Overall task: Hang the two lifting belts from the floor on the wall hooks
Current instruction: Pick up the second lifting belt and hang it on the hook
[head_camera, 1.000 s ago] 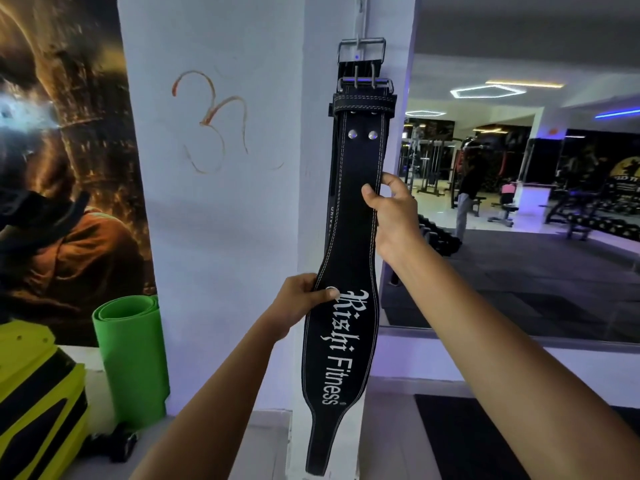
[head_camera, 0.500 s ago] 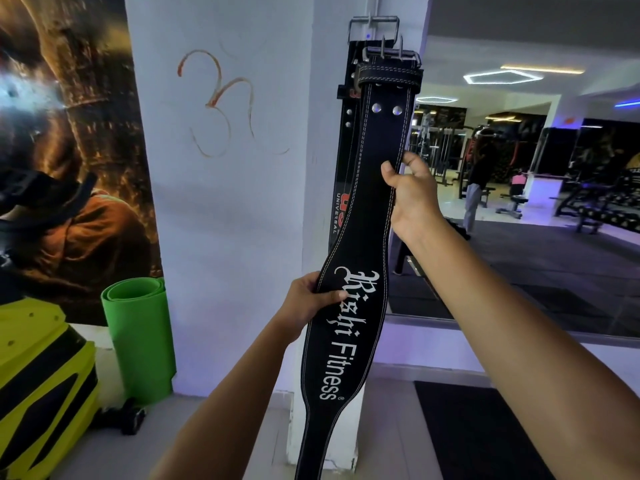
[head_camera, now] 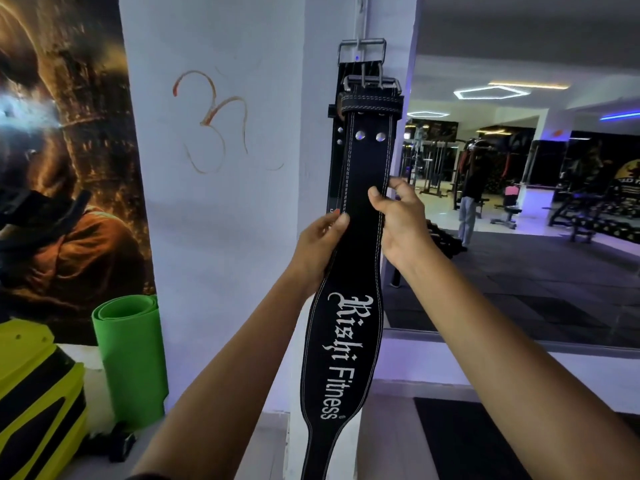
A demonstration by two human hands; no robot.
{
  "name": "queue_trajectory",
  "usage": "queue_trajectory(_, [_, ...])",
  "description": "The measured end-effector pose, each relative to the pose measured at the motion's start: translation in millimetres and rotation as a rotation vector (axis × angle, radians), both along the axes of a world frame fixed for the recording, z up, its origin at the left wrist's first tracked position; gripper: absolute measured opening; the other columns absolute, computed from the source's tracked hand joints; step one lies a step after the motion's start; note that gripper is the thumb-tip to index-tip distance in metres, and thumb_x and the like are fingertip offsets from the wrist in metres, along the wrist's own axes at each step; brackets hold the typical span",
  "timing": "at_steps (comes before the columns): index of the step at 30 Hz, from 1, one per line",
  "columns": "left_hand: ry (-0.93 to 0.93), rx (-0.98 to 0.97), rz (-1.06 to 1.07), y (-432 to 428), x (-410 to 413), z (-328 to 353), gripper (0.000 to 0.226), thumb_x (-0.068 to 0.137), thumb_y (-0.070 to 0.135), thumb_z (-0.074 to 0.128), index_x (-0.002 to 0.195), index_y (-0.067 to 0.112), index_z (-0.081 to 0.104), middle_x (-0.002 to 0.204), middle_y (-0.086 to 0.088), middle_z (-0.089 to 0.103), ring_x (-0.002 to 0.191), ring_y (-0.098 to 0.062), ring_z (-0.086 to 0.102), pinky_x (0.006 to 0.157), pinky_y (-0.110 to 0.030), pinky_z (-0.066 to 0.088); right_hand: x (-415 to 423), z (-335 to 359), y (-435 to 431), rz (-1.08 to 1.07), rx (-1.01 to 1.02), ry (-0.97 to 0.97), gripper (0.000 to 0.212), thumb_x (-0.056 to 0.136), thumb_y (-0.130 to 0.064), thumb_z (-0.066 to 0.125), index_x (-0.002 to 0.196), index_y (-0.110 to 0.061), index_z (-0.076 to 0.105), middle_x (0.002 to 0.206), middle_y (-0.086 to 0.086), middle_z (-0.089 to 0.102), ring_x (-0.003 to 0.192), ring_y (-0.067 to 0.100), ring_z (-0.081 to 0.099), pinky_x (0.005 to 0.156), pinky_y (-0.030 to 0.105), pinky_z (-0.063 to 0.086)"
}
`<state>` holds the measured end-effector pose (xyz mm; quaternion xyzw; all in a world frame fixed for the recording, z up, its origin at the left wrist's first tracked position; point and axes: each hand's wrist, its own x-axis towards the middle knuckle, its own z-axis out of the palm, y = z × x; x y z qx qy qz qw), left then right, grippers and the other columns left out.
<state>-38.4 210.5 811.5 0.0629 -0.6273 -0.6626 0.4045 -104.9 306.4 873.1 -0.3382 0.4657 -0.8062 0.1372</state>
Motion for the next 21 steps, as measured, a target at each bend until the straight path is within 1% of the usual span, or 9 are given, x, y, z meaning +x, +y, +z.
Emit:
queue_trajectory(3, [0.126,-0.001,-0.080,6,-7,50,0.019,0.093,0.021,0.054,0.097,0.006,0.064,0.086,-0.008,0.072,0.074,-0.016,0.070,0.074,-0.028,0.058,1,-6,-2,0.068,0.005,0.051,0.018,0.088,0.000,0.054,0.098,-0.015,0.057,0.087,0.004,0.066,0.076,0.017,0.064,0.076,0.032,0.055])
queue_trajectory(5, [0.164,0.004,-0.086,8,-10,65,0.016,0.093,0.018,0.054,0.085,0.009,0.065,0.074,-0.003,0.072,0.066,-0.015,0.069,0.069,-0.026,0.058,-2,-8,-2,0.051,-0.003,0.073,0.017,0.089,-0.002,0.054,0.101,-0.014,0.057,0.095,0.010,0.066,0.083,0.022,0.064,0.082,0.038,0.054])
queue_trajectory(8, [0.182,-0.010,-0.106,6,-16,63,0.017,0.093,0.016,0.053,0.084,0.010,0.066,0.071,0.000,0.073,0.065,-0.013,0.069,0.070,-0.027,0.058,-11,-21,3,0.092,0.006,0.139,0.018,0.087,-0.001,0.056,0.100,-0.014,0.057,0.099,0.009,0.066,0.092,0.023,0.063,0.095,0.041,0.049])
queue_trajectory(11, [0.214,-0.007,-0.115,5,-13,66,0.017,0.094,0.015,0.052,0.083,0.011,0.065,0.068,0.003,0.074,0.062,-0.010,0.069,0.066,-0.026,0.058,-22,-71,19,0.264,0.329,0.232,0.036,0.082,0.000,0.062,0.117,-0.008,0.055,0.108,0.004,0.066,0.105,0.022,0.062,0.098,0.033,0.047])
queue_trajectory(13, [0.218,0.002,-0.125,3,-9,69,0.016,0.094,0.016,0.052,0.086,0.011,0.066,0.070,0.002,0.074,0.065,-0.011,0.070,0.064,-0.027,0.060,-30,-108,32,0.407,0.564,0.252,0.036,0.081,0.001,0.063,0.116,-0.008,0.058,0.110,0.005,0.067,0.107,0.021,0.062,0.094,0.028,0.049])
queue_trajectory(14, [0.213,0.002,-0.128,2,-8,69,0.016,0.094,0.016,0.052,0.088,0.010,0.066,0.072,0.002,0.075,0.066,-0.011,0.071,0.063,-0.028,0.059,-33,-120,35,0.452,0.608,0.232,0.031,0.082,0.001,0.063,0.111,-0.008,0.060,0.108,0.006,0.068,0.104,0.020,0.063,0.090,0.025,0.051])
queue_trajectory(17, [0.205,-0.004,-0.128,3,-9,66,0.016,0.094,0.016,0.052,0.089,0.009,0.066,0.072,0.002,0.075,0.066,-0.011,0.071,0.063,-0.027,0.059,-35,-111,35,0.443,0.505,0.178,0.022,0.087,-0.005,0.058,0.108,-0.006,0.062,0.104,0.005,0.069,0.097,0.014,0.065,0.089,0.026,0.053])
queue_trajectory(19, [0.200,-0.002,-0.127,5,-11,66,0.016,0.094,0.016,0.052,0.088,0.009,0.065,0.070,0.002,0.074,0.065,-0.010,0.070,0.065,-0.027,0.060,-34,-97,32,0.429,0.367,0.120,0.023,0.089,-0.003,0.053,0.111,-0.004,0.060,0.095,-0.002,0.071,0.086,0.003,0.069,0.079,0.016,0.054])
queue_trajectory(21, [0.200,0.002,-0.133,5,-10,67,0.017,0.094,0.016,0.051,0.089,0.009,0.066,0.071,0.002,0.075,0.065,-0.011,0.071,0.065,-0.027,0.059,-32,-102,33,0.472,0.389,0.148,0.025,0.086,0.002,0.056,0.109,-0.007,0.061,0.088,-0.007,0.073,0.081,0.003,0.070,0.073,0.017,0.056])
